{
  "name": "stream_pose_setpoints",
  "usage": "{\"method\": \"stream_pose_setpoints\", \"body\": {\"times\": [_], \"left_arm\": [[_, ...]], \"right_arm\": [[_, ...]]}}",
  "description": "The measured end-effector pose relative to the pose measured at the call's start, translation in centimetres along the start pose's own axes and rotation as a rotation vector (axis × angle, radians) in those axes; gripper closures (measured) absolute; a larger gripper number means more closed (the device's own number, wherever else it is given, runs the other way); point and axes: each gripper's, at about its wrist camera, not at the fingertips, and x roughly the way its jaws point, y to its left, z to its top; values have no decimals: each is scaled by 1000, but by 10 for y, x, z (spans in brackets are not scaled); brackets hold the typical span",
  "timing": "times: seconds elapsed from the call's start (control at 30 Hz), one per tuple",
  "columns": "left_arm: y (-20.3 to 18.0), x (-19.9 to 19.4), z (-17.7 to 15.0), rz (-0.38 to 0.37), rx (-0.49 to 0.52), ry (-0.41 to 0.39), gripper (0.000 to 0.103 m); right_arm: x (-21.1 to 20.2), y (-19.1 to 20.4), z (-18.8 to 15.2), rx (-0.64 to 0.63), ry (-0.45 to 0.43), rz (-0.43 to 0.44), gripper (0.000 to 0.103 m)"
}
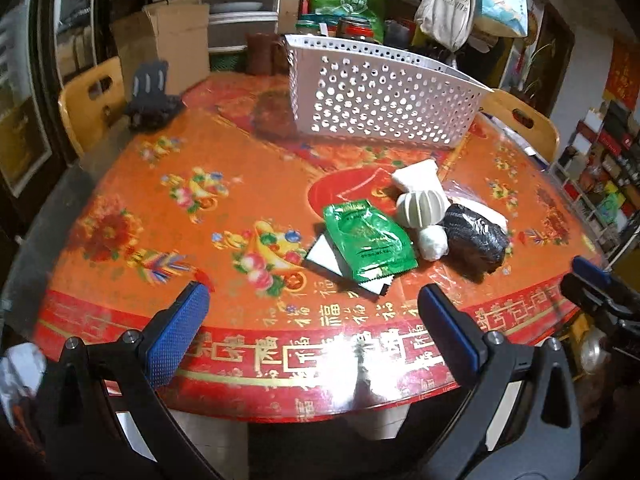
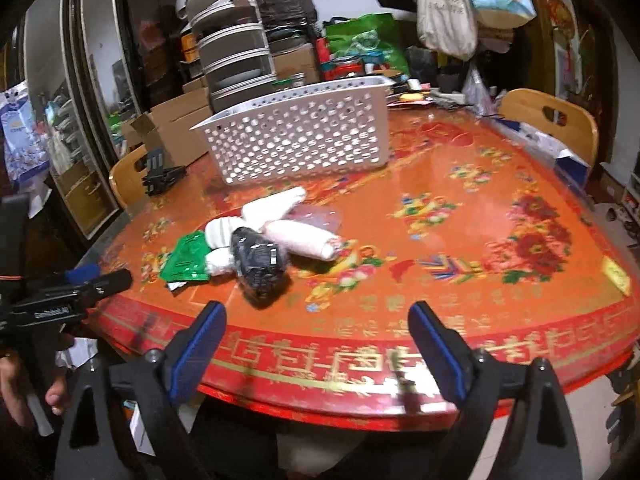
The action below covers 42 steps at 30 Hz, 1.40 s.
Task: Organize soft objects
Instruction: 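Reach the left tool to the green foil packet while the right tool reaches the black sock bundle, then close the left tool on the green packet while the right tool grasps the black sock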
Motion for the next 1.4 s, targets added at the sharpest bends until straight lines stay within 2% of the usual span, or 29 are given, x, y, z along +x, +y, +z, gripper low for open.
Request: {"method": "stream_pose_setpoints", "body": {"times": [0.23,0.3,0.5,0.6,0.77,0.93,1.07,1.23,1.27,1.3,1.33,1.4], "left_arm": [[-7,23,1,-50,50,-2,0],[-13,30,5,-67,60,4,4],[-29,55,17,-70,97,37,26],[-34,69,20,-64,107,59,31],[-41,78,23,-64,130,53,32],[-47,83,25,-48,154,40,36],[-45,80,27,-47,153,14,51],[-46,77,26,-33,174,-6,60],[-46,76,26,-25,176,-15,66],[-44,75,26,-26,171,-18,78],[-42,75,27,-28,164,-16,85],[-33,77,29,-45,141,-5,93]], "right_arm": [[27,18,2,-45,34,77,31],[32,18,5,-40,36,89,37],[48,21,14,-60,52,87,39],[53,22,15,-75,59,87,39],[61,21,17,-85,73,97,41],[69,21,19,-86,84,110,50],[71,22,20,-91,84,116,53],[73,24,20,-97,84,119,57],[74,25,20,-98,85,121,58],[74,25,20,-98,85,126,60],[75,26,20,-101,84,129,61],[75,28,20,-113,81,120,64]]}}
